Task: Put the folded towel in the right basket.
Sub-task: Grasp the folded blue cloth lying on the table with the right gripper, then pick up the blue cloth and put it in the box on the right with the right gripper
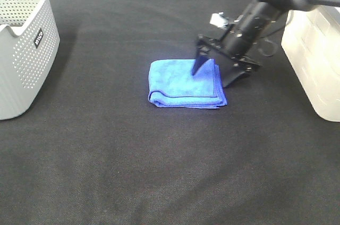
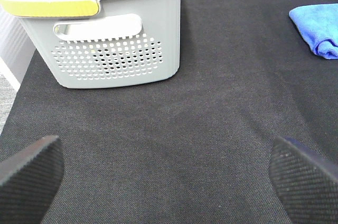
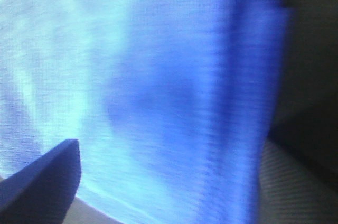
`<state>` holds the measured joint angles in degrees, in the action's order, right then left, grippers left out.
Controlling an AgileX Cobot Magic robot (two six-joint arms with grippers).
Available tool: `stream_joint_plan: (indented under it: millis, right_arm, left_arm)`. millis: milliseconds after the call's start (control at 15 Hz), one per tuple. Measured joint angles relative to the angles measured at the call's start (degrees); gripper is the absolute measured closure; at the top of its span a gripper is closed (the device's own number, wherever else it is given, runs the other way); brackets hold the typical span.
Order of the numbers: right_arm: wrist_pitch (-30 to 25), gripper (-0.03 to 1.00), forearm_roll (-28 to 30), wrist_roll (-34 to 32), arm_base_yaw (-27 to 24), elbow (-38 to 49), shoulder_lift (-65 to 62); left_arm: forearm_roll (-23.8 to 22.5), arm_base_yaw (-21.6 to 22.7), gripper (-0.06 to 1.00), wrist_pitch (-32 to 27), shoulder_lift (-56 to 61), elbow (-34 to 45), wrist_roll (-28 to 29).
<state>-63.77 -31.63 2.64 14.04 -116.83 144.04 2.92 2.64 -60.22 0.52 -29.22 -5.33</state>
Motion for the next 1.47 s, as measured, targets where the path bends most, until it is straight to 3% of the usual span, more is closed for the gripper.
stream_joint_plan:
  millis: [200, 467, 600, 867, 1067, 1467]
  right_arm:
    - [2.6, 0.1, -0.5, 0.0, 3.3, 0.0, 0.1]
    - [3.4, 0.19, -0.9, 0.0, 3.6, 0.0, 0.3]
    - [4.2, 0.34, -0.1, 0.0, 3.6, 0.0, 0.7]
    - [4.1, 0.82, 0.5, 0.0, 3.6, 0.2, 1.1]
    - [3.3, 0.81, 0.5, 0.2, 3.6, 0.2, 0.9]
    - [-4.8, 0.81, 0.5, 1.9, 1.1, 0.4, -8.9]
  left_arm:
    - [-0.1, 0.0, -0.05, 0.0, 0.0, 0.0, 0.0]
    - [-0.1, 0.0, -0.05, 0.0, 0.0, 0.0, 0.0]
    - [-0.1, 0.0, -0.05, 0.0, 0.0, 0.0, 0.0]
    - [-0.1, 0.0, -0.05, 0.0, 0.0, 0.0, 0.0]
    - [-0.1, 0.0, -0.05, 0.0, 0.0, 0.0, 0.0]
    - [-0.1, 0.0, -0.05, 0.0, 0.0, 0.0, 0.0]
